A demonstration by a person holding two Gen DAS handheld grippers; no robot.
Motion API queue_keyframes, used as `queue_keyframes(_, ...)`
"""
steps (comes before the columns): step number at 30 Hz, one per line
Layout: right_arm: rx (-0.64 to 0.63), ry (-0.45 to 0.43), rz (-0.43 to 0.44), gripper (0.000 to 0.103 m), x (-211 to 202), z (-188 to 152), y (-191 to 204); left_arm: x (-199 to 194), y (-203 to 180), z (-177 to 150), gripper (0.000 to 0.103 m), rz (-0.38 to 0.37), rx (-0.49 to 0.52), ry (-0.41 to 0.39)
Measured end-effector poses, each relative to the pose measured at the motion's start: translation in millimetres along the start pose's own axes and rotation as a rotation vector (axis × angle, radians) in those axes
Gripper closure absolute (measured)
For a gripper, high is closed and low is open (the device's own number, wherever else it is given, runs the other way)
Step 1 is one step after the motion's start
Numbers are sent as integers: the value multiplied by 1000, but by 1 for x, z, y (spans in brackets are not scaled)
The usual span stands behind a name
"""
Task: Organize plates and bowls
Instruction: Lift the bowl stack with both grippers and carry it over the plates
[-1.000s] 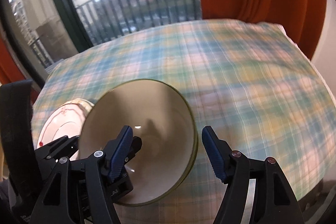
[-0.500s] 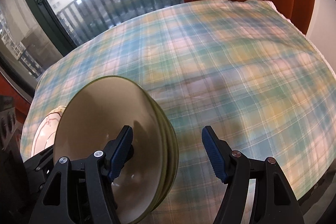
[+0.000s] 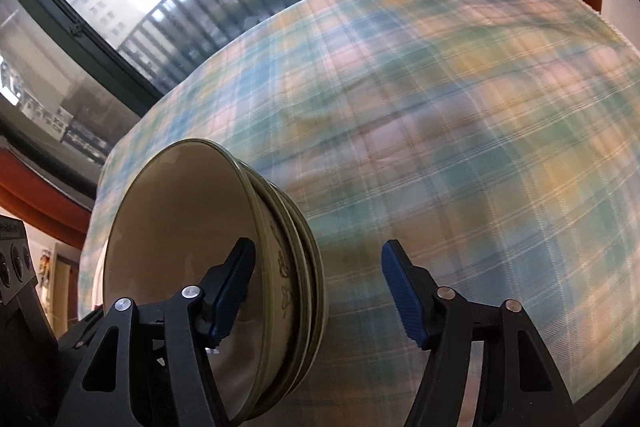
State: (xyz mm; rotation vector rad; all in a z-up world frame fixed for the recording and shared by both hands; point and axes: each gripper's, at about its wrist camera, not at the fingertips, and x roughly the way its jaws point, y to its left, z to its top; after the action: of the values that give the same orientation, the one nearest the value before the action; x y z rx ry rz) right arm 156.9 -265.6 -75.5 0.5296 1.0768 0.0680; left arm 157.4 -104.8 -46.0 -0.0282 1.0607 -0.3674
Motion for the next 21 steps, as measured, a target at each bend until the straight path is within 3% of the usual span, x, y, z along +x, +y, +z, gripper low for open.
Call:
queue_keyframes(3, 6, 24, 37, 48, 3, 1, 0, -1, -2, -1, 46, 16, -3, -8)
queue_keyframes(6, 29, 56, 84, 50, 7, 1, -3, -2, -2, -1, 47, 11, -1, -9)
queue_keyframes(10, 9, 59, 92, 61, 6, 1, 3, -2, 2, -1, 48, -8, -19, -3)
queue_keyframes(21, 4, 50, 26, 60, 0, -2, 12, -10, 2, -4, 52, -28, 1, -10)
